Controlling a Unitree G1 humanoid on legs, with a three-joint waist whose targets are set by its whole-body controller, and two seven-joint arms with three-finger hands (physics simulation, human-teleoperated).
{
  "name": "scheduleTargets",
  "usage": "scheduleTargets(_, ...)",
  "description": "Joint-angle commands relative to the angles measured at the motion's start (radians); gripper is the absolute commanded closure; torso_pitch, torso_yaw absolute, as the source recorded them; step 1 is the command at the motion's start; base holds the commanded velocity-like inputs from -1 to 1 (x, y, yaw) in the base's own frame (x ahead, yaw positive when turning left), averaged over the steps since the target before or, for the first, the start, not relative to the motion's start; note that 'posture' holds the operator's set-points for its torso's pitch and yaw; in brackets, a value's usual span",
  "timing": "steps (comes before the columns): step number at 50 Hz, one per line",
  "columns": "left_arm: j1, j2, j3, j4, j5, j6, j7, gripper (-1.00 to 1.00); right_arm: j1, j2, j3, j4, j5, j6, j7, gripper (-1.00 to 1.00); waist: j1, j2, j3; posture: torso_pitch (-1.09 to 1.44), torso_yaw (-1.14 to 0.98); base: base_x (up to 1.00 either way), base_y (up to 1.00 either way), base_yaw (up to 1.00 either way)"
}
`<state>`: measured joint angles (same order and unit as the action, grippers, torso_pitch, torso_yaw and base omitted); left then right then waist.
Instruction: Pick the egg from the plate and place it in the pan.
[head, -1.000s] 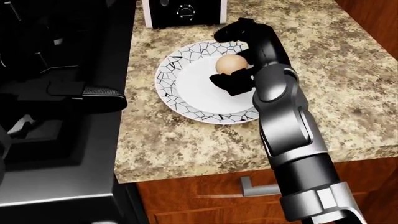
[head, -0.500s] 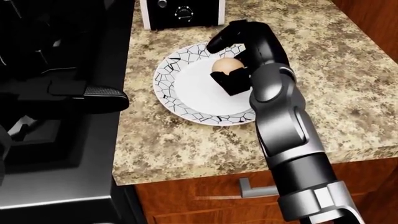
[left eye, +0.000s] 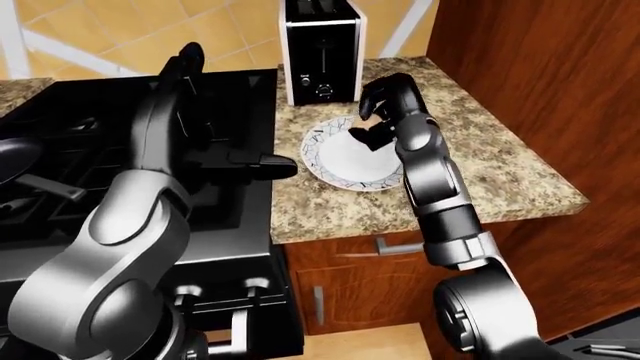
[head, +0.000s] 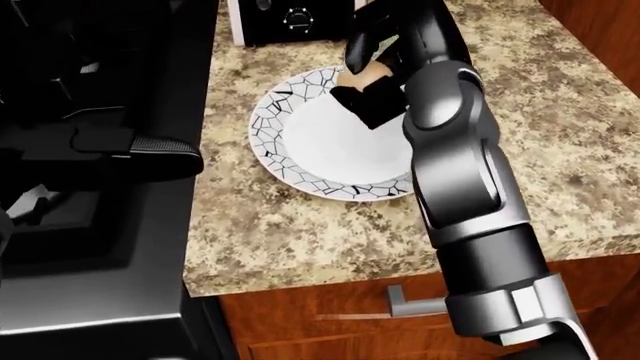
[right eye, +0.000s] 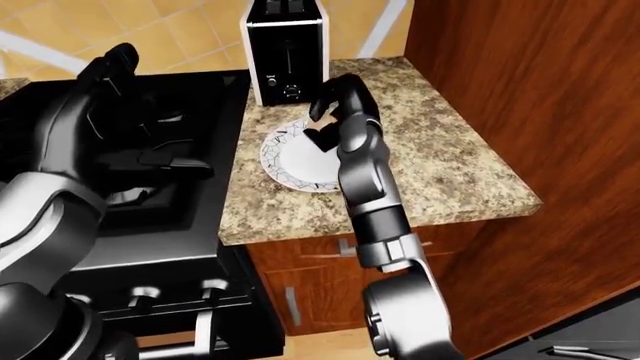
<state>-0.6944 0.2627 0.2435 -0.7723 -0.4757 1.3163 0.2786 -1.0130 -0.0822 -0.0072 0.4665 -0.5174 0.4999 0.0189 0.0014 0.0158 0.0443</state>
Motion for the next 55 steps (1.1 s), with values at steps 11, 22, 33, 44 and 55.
scheduleTargets(11,-0.073,0.042,0.039,-0.005,-0.018,0.013,0.003,-1.00,-0.070,0.007,-0.028,-0.330,0.181,0.313,0.059,1.00,0.003,0.003,-0.021,0.00,0.00,0.00,0.00,0.00)
scheduleTargets(22,-0.103,0.077,0.049,0.019,-0.026,0.025,0.010,-1.00,-0.067,-0.054,0.006,-0.559,0.185,0.539,0.155,1.00,0.003,0.004,-0.015,0.00,0.00,0.00,0.00,0.00)
scheduleTargets(33,-0.106,0.094,0.077,0.014,-0.047,0.040,0.010,-1.00,-0.107,-0.126,0.061,-0.592,0.026,0.622,0.368,1.00,-0.003,0.009,-0.013,0.00,0.00,0.00,0.00,0.00)
scheduleTargets(44,-0.114,0.116,0.091,0.027,-0.077,0.034,0.025,-1.00,-0.185,-0.186,0.100,-0.548,-0.303,0.580,0.794,1.00,-0.010,0.016,-0.008,0.00,0.00,0.00,0.00,0.00)
scheduleTargets(55,-0.107,0.129,0.095,0.026,-0.113,0.029,0.047,-1.00,-0.174,-0.159,0.040,-0.515,-0.513,0.377,1.000,1.00,-0.018,0.027,-0.006,0.00,0.00,0.00,0.00,0.00)
